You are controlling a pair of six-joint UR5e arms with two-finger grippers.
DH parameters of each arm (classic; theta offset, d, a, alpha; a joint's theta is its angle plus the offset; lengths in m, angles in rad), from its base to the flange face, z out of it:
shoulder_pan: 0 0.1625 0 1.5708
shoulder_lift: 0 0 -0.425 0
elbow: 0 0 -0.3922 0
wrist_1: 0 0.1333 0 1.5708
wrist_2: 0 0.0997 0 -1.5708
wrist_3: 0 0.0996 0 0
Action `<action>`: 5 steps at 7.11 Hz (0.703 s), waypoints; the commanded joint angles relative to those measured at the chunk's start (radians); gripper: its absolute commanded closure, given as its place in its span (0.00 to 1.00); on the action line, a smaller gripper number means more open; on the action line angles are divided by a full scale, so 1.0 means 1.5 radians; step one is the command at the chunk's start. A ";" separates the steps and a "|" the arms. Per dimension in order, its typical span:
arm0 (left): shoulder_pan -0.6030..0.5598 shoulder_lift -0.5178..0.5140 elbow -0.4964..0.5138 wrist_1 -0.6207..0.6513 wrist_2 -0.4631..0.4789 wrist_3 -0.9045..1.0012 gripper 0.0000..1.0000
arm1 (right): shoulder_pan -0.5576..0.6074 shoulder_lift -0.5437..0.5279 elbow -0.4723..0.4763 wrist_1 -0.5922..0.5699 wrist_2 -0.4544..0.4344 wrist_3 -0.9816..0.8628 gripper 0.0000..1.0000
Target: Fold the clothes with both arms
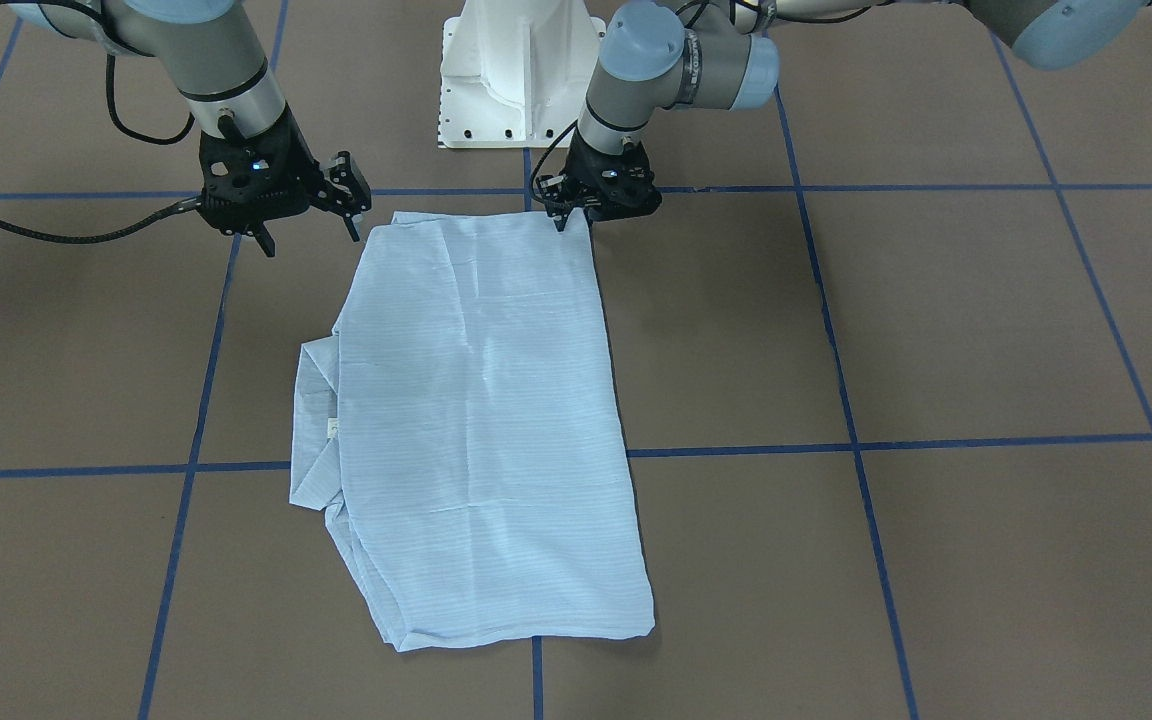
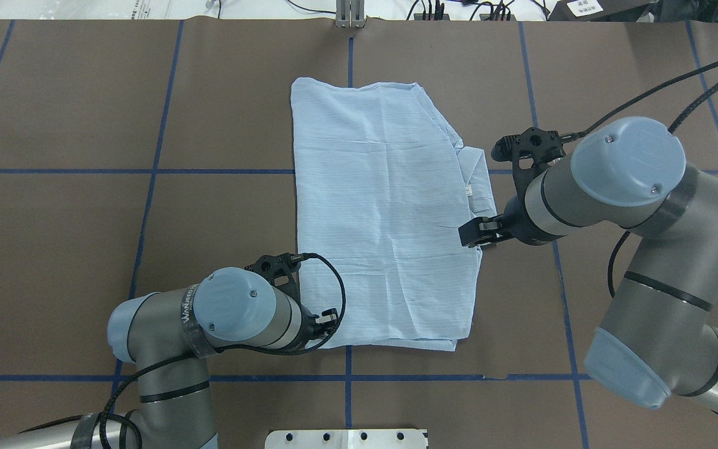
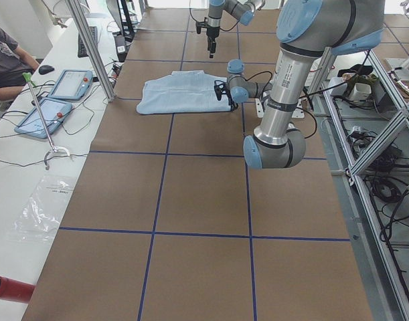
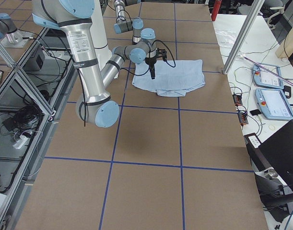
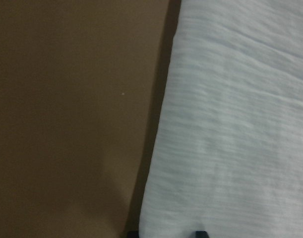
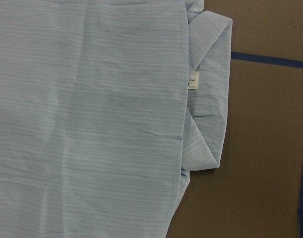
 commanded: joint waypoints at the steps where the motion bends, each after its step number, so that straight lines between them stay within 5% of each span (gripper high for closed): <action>1: 0.000 0.000 -0.002 0.001 0.000 0.000 0.76 | 0.000 0.000 0.000 0.000 -0.001 0.000 0.00; 2: -0.001 0.000 -0.004 0.000 0.000 0.000 0.95 | 0.000 0.000 0.000 0.000 0.000 0.000 0.00; 5: -0.002 -0.004 -0.011 0.000 0.003 0.001 1.00 | -0.001 -0.006 0.020 0.000 0.000 0.032 0.00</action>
